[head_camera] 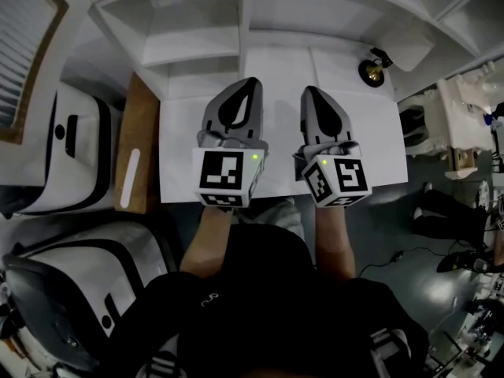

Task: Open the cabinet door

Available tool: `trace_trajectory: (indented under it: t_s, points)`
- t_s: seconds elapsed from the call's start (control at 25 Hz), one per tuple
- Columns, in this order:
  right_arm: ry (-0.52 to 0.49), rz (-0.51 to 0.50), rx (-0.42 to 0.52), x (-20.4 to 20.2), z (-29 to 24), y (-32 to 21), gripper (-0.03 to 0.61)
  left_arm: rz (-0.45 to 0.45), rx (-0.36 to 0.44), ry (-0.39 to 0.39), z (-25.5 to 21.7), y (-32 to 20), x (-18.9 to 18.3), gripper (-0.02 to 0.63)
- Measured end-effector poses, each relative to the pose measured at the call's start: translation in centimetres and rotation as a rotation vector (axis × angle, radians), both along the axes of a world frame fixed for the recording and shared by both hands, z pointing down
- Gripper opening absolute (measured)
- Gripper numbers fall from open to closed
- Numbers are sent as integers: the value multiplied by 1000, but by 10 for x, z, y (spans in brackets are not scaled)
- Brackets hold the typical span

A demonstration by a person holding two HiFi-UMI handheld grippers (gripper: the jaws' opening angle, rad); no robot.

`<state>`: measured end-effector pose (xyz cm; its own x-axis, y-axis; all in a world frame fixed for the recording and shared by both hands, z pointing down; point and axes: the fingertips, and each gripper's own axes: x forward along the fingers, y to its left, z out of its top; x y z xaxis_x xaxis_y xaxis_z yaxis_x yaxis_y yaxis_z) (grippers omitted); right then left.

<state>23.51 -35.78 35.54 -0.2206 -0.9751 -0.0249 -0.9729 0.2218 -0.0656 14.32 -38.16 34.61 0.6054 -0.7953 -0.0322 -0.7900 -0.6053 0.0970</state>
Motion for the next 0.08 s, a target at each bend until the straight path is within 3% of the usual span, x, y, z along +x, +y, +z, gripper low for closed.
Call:
trace_trajectory:
  t_s: [0.08]
  points:
    - [7,3,-2,-1,1,-3,17,6,2,2,0,-3,0,11]
